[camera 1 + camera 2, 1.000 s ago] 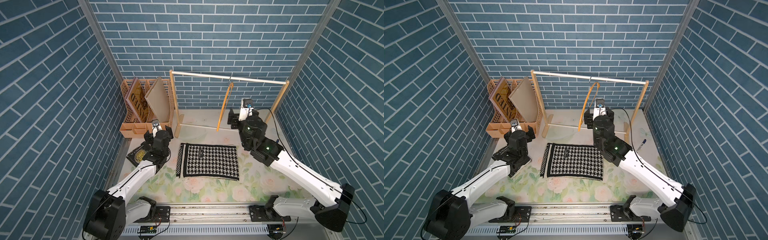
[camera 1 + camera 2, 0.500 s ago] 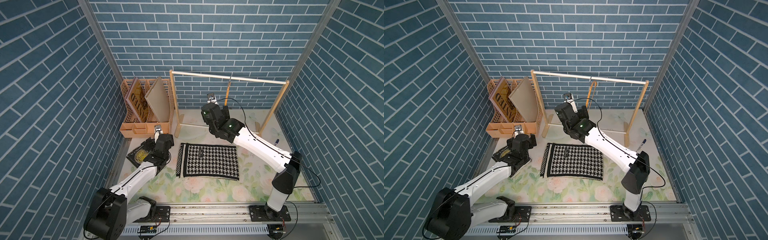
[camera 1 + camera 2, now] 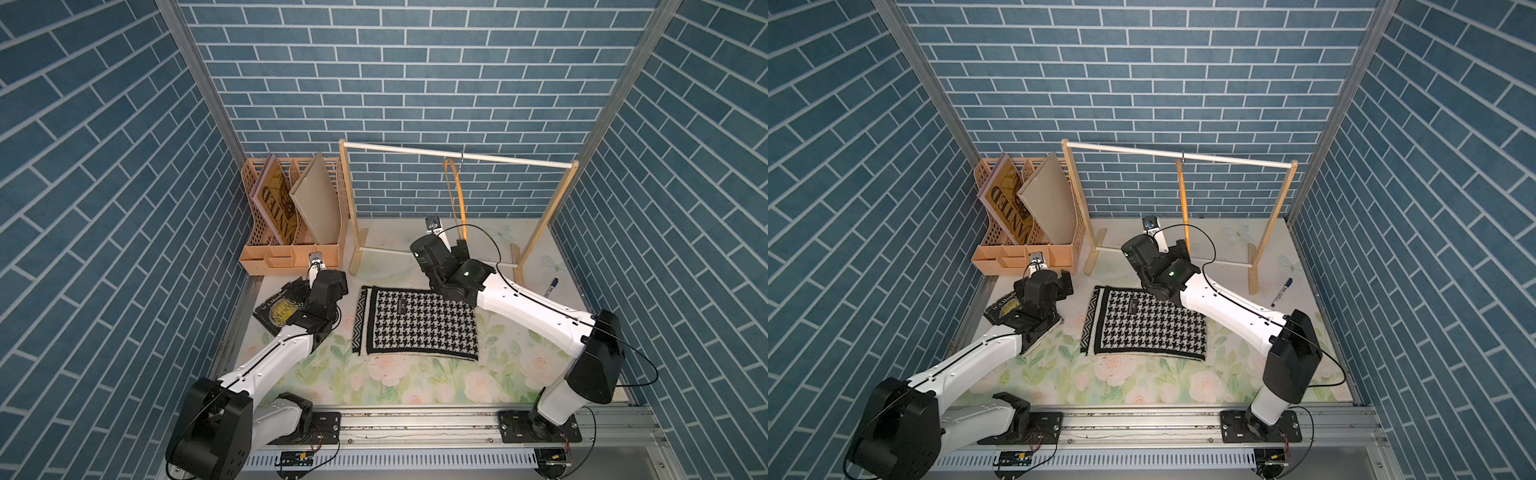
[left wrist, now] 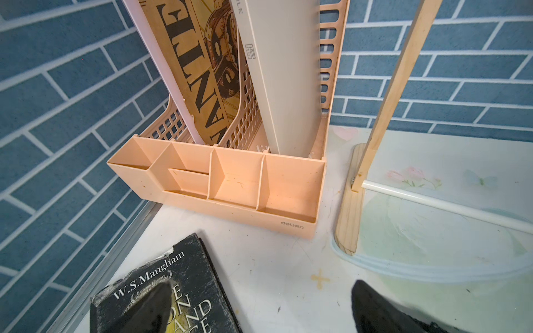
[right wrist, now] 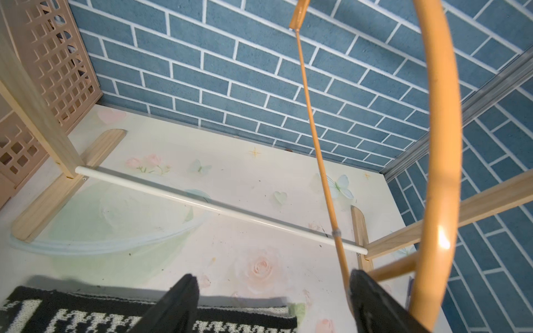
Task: Hang the scarf on the hanger
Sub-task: Pick up the hanger from the clothesline.
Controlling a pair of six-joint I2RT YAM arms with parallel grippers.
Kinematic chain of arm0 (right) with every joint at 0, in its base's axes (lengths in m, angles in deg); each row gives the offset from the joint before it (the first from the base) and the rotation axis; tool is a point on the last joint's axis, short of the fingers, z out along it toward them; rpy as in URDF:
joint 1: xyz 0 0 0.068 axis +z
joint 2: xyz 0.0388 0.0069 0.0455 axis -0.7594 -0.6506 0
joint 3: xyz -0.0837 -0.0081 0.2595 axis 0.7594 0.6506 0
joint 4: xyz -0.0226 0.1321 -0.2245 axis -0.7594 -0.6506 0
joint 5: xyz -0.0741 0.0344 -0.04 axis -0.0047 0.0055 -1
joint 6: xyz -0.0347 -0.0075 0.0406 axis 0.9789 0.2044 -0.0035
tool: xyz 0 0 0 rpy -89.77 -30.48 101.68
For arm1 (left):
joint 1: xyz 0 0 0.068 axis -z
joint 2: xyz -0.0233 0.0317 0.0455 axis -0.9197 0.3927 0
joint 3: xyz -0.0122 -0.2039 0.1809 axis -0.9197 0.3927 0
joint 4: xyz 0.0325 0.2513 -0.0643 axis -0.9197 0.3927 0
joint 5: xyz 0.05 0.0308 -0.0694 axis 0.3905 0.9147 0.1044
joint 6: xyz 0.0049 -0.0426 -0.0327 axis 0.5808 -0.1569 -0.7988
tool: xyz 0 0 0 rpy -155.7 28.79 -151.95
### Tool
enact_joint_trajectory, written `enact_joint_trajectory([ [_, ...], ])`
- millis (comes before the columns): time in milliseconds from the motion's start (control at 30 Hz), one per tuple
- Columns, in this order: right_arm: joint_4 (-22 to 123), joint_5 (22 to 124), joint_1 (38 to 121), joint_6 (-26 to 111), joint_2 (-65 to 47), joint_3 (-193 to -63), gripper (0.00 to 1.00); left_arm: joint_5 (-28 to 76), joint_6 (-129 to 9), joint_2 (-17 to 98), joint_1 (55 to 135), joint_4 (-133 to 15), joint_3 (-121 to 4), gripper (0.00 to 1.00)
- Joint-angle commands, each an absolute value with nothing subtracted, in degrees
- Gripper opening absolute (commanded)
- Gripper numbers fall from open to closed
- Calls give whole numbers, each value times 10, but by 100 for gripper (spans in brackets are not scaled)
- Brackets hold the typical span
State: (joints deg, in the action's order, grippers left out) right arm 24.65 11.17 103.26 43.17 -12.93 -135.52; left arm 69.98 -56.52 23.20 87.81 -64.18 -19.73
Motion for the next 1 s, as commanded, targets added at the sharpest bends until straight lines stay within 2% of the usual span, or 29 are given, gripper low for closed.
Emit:
enact_joint_trajectory([
  [0, 293, 136, 1036, 429, -70, -1348, 85, 713, -570, 222, 880, -632, -190, 100],
  [267, 287, 165, 1073, 451, -17, -1360, 85, 724, -570, 223, 880, -630, -189, 100],
  [467, 245, 99, 1064, 449, -11, -1365, 87, 723, -569, 225, 881, -630, -189, 100],
  [833, 255, 175, 906, 557, 56, -1337, 90, 723, -569, 221, 880, -632, -187, 100],
  [967, 274, 265, 849, 606, 75, -1315, 91, 723, -569, 228, 881, -632, -188, 100],
])
